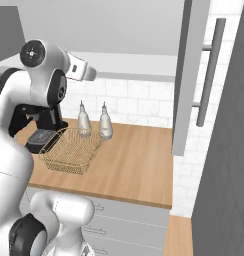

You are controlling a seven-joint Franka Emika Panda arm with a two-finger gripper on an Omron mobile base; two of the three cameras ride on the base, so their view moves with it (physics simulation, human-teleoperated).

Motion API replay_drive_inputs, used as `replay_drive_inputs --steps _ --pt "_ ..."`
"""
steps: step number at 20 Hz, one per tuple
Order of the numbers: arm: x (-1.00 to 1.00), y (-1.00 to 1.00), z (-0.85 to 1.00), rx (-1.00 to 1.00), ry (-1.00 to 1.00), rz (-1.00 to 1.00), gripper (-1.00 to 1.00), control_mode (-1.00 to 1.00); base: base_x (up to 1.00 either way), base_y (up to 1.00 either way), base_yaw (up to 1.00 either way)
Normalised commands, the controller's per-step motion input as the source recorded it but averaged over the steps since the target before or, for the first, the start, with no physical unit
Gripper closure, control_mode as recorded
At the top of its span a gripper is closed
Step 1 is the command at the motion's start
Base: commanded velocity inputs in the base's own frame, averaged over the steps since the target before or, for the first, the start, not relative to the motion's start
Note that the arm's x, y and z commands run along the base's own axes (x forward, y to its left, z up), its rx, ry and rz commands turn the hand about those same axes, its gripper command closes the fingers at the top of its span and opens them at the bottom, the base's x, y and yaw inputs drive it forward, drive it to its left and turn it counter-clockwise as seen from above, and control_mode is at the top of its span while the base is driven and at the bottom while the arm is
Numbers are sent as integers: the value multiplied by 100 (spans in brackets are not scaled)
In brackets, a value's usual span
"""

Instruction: Open the cabinet, pick up the bread from the cabinet and place it in the basket. Then move the basket to the dining counter.

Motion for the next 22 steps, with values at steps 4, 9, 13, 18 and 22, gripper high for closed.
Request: replay_drive_inputs --steps 4,9,13,18,22 --pt "-100 32 -6 0 16 0 100 -100 0 0 0" --pt "-100 35 -43 3 31 0 100 -100 0 0 0" --pt "-66 65 -92 3 38 4 100 -100 0 0 0" --pt "7 36 -100 1 33 7 100 -100 0 0 0" --pt "56 6 -100 -2 20 3 100 -100 0 0 0"
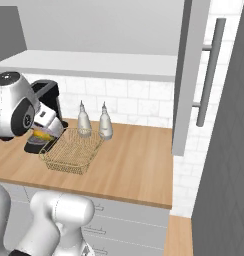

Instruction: Open the cabinet, pick up the bread from the cabinet and place it in the basket. Then move the basket to the dining counter.

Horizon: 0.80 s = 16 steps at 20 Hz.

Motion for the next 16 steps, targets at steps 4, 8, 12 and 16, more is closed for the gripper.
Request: replay_drive_inputs --steps 4,8,12,16 --pt "84 9 -100 0 13 0 100 -100 0 0 0" --pt "27 46 -97 -4 0 0 100 -100 0 0 0" --pt "91 0 -71 -3 -2 0 100 -100 0 0 0" --pt "100 -1 -61 -2 0 0 100 -100 0 0 0"
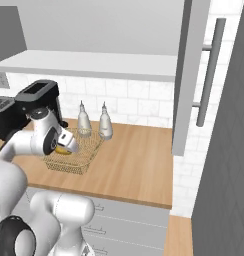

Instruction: Open the cabinet, pick up the bread from the cabinet and place it in the basket. Then move the basket to the dining counter.

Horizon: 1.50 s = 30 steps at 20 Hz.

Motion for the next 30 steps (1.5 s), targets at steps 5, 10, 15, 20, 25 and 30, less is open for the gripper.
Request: replay_drive_inputs --steps 5,10,15,20,25,30 --pt "80 1 -18 0 5 0 100 -100 0 0 0" --pt "31 14 -21 0 1 2 100 -100 0 0 0" --pt "20 15 -37 0 -1 3 100 -100 0 0 0" --pt "4 2 -26 0 0 3 100 -100 0 0 0" --pt "22 0 0 0 0 1 100 -100 0 0 0" --pt "16 2 -9 0 0 0 100 -100 0 0 0"
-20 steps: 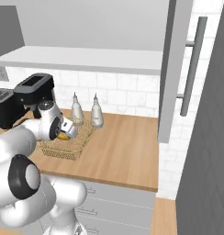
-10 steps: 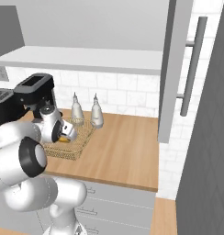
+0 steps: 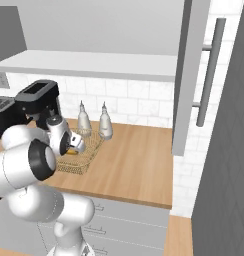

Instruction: Open the cabinet, pick up the bread from the cabinet and place it in the basket. Then move the basket to the dining counter.

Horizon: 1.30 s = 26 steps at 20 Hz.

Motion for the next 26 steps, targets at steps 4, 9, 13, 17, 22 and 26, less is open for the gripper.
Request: replay_drive_inputs --steps 4,9,13,17,22,26 --pt "20 2 0 0 0 0 100 -100 0 0 0" --pt "7 1 -1 -1 0 0 100 -100 0 0 0" --pt "2 5 -1 -5 0 0 100 -100 0 0 0" --pt "19 5 0 -4 0 0 -100 -100 0 0 0" --pt "56 3 -1 -1 0 0 -100 -100 0 0 0" --pt "31 0 0 -1 0 0 -100 -100 0 0 0"
